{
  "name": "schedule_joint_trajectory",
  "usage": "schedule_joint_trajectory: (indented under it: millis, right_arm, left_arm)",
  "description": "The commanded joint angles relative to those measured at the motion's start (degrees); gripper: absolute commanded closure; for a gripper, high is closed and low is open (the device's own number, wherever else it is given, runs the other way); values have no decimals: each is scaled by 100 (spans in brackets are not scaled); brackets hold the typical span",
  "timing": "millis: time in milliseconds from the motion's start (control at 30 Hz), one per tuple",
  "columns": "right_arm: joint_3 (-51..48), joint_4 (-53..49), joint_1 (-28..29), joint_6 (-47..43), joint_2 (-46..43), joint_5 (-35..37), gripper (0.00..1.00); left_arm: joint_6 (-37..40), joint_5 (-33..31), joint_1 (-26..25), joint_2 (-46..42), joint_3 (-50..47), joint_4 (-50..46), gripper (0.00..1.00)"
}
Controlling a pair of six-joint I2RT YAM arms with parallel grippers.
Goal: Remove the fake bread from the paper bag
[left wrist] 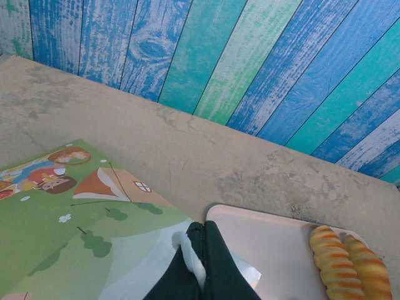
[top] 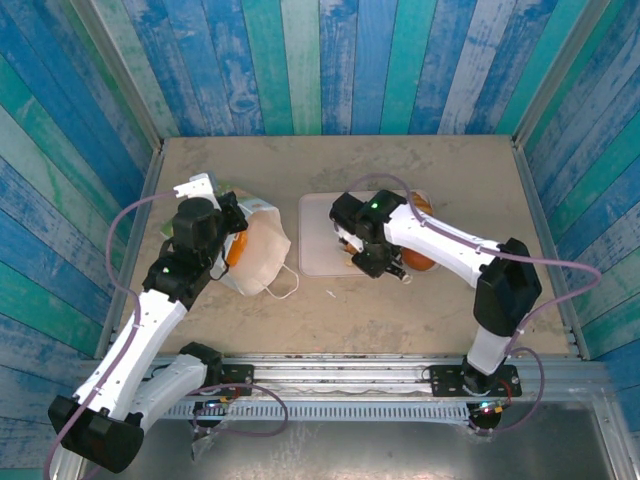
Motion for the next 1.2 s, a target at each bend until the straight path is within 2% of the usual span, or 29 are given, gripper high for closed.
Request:
schedule_joint_trajectory:
  millis: [0, 467, 800, 1167]
  right_arm:
    - [-32, -298, -88, -43, -264, 207, 64]
    - [-111, -278, -347, 169, -337, 119, 63]
    - [79, -201, -566, 489, -321, -263, 63]
    - [29, -135, -618, 430, -552, -579, 62]
  left_arm:
    - [-48, 27, 19, -63, 48, -7, 100]
    - [-62, 36, 20, -62, 41, -7, 100]
    - [-79, -10, 17, -141, 9, -47, 100]
    - [-88, 10, 16, -142, 30, -60, 100]
